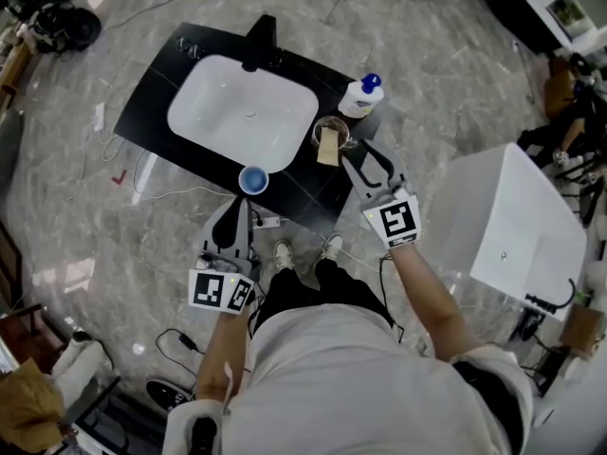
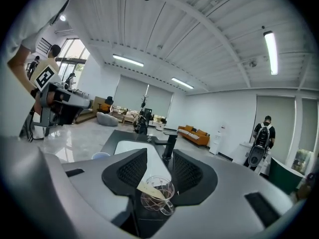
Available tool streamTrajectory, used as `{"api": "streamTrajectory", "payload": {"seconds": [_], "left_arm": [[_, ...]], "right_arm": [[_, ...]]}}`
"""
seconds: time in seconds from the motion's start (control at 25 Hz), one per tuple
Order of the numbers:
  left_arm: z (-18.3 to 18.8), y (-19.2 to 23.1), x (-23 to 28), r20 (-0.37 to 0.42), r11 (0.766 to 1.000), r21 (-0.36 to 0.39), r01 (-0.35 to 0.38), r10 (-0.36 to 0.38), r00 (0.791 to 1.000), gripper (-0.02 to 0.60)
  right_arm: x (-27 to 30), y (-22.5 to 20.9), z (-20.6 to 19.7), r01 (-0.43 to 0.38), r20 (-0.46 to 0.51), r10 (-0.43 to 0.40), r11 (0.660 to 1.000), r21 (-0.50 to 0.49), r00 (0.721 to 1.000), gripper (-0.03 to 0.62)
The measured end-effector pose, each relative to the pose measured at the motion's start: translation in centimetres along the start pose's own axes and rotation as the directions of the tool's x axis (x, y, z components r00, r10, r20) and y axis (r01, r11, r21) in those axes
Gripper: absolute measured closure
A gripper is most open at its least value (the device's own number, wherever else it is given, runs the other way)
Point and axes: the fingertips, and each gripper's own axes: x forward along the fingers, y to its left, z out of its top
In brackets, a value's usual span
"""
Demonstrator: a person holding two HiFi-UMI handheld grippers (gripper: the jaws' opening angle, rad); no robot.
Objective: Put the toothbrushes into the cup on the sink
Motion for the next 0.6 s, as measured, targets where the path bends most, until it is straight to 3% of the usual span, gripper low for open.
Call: {"api": "streamTrajectory", "payload": {"seconds": [0.32, 0.6], "left_arm": [[1.3, -0.1, -0.4, 0.031, 1.0, 0.012, 0.0, -0.001, 1.0, 0.578], [1.9, -0.3, -0.9, 0.042, 1.0, 0.02, -0.008, 0.007, 0.999, 0.578]], "right_arm": [[-1.6, -1.6, 0.7, 0.038, -0.011, -0.038, 0.999, 0.001, 0.999, 0.482], [-2.7, -2.3, 3.3, 0.043, 0.036, -0.044, 0.999, 0.027, 0.998, 0.53]]}}
